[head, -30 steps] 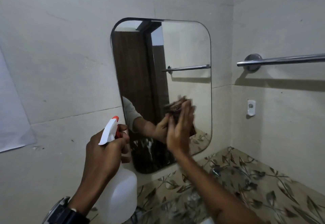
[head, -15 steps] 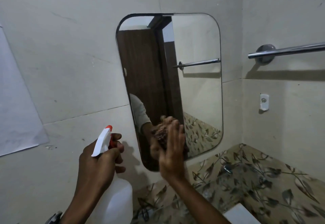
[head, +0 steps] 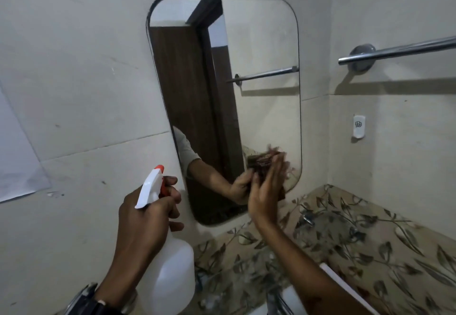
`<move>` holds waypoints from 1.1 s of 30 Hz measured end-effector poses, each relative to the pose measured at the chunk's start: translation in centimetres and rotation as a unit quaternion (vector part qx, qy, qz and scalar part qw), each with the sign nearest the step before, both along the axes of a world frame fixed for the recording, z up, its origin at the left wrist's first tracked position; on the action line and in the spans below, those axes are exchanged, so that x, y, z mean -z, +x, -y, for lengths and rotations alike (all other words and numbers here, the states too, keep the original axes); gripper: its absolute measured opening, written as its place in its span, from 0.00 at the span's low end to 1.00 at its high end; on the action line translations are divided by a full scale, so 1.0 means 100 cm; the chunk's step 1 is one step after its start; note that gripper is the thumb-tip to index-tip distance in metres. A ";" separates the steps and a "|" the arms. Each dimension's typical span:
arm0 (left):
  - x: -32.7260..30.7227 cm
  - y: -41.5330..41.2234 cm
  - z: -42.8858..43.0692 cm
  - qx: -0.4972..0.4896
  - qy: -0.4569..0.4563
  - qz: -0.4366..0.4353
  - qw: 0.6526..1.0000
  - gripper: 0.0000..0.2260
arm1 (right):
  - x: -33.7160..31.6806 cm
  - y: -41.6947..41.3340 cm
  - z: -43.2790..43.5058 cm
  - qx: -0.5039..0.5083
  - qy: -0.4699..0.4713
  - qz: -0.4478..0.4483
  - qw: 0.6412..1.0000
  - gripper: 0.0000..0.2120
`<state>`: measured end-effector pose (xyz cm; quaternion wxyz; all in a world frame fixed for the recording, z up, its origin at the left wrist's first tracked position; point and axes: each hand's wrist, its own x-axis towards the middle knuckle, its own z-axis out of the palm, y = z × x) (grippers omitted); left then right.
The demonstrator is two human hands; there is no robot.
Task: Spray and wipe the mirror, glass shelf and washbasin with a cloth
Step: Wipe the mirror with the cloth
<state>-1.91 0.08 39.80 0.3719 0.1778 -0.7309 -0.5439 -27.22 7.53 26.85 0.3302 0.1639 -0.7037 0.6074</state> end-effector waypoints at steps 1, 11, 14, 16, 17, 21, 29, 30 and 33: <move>0.001 0.000 0.000 -0.002 0.002 -0.004 1.000 0.25 | 0.006 0.018 0.013 -0.010 0.022 -0.023 0.999 0.34; 0.009 0.001 0.002 -0.043 -0.011 0.001 0.999 0.24 | 0.063 0.122 0.094 0.024 0.280 -0.237 0.930 0.40; 0.009 0.003 0.003 -0.028 -0.010 -0.001 1.000 0.23 | 0.073 0.104 0.085 -0.068 0.238 -0.207 0.946 0.36; 0.012 0.001 0.005 -0.022 0.000 -0.001 1.000 0.24 | 0.073 0.087 0.068 -0.085 0.171 -0.139 0.972 0.38; 0.014 0.000 0.007 -0.017 0.000 0.002 1.000 0.25 | 0.072 0.077 0.057 -0.077 0.140 -0.104 0.982 0.38; 0.018 -0.011 0.010 0.006 0.003 0.007 1.000 0.25 | 0.062 0.025 0.015 -0.025 0.023 0.005 0.999 0.34; 0.016 -0.031 -0.001 0.017 0.005 0.016 1.000 0.22 | 0.023 -0.065 -0.042 0.031 -0.055 0.088 0.994 0.33; 0.015 -0.032 -0.001 0.017 0.007 0.014 1.000 0.20 | 0.020 -0.067 -0.043 0.038 -0.049 0.083 0.995 0.33; 0.012 -0.035 0.002 0.034 0.027 0.014 0.999 0.16 | 0.013 -0.067 -0.043 0.038 -0.042 0.084 0.995 0.33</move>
